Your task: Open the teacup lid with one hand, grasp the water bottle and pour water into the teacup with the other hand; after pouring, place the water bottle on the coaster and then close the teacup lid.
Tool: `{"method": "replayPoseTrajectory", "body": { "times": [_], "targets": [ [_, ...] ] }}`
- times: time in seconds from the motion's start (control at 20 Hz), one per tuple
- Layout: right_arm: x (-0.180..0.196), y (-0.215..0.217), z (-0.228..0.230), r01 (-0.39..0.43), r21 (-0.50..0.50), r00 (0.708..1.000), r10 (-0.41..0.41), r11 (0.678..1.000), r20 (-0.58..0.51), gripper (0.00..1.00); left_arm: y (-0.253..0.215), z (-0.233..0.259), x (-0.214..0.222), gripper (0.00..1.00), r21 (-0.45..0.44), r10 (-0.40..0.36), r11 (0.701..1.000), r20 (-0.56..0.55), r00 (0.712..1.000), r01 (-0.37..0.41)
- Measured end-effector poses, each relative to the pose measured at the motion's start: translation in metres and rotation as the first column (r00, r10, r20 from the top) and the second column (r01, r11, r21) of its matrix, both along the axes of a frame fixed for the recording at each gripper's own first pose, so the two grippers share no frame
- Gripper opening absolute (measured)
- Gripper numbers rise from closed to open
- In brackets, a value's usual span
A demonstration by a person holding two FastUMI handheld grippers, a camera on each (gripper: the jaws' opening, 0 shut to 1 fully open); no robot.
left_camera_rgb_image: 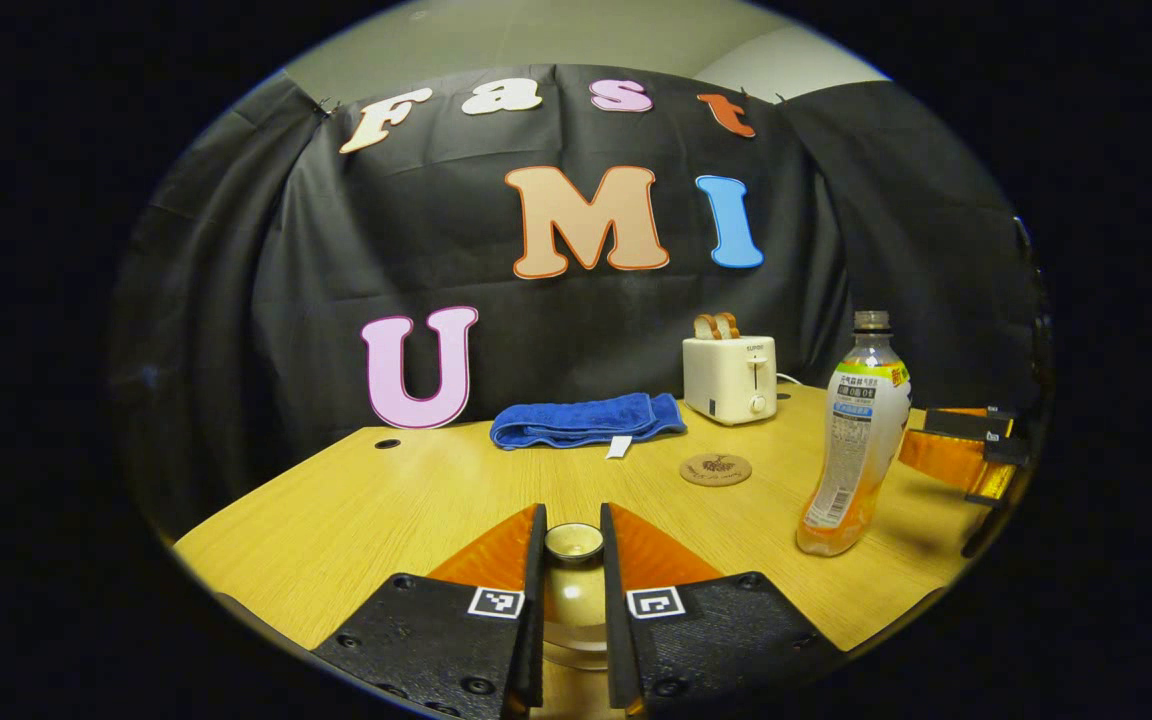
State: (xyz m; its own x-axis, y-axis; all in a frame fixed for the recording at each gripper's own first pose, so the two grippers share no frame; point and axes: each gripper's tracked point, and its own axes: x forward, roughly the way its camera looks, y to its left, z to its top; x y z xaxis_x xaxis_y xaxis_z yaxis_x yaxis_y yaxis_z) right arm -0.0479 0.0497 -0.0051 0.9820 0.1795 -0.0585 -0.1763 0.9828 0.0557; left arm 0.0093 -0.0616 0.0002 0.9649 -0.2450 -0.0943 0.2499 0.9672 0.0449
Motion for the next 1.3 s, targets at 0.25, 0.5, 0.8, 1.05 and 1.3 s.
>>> {"method": "replayPoseTrajectory", "body": {
  "times": [0.25,0.5,0.8,1.05,1.3],
  "targets": [
    [-0.008,0.032,-0.003,-0.063,0.002,0.998,0.063,0.998,0.003,0.96,0.015,0.004,-0.004,0.23,-0.004,0.018,1.000,0.009,1.000,-0.018],
    [0.009,0.065,-0.010,-0.109,-0.054,0.994,0.108,0.993,-0.020,0.98,0.037,0.015,-0.010,0.23,-0.011,0.052,0.999,0.043,0.998,-0.051],
    [0.031,0.075,-0.022,-0.098,-0.063,0.992,0.092,0.993,-0.089,0.84,0.068,0.020,-0.014,0.23,-0.014,0.105,0.994,0.059,0.993,-0.104],
    [0.035,0.088,-0.022,-0.128,-0.139,0.989,0.115,0.982,-0.093,0.65,0.080,0.020,-0.018,0.23,-0.042,0.127,0.991,0.051,0.991,-0.125],
    [0.036,0.097,-0.018,-0.106,-0.391,0.994,0.102,0.914,-0.032,0.66,0.095,0.020,-0.021,0.23,-0.046,0.152,0.988,0.052,0.987,-0.149]
  ]
}}
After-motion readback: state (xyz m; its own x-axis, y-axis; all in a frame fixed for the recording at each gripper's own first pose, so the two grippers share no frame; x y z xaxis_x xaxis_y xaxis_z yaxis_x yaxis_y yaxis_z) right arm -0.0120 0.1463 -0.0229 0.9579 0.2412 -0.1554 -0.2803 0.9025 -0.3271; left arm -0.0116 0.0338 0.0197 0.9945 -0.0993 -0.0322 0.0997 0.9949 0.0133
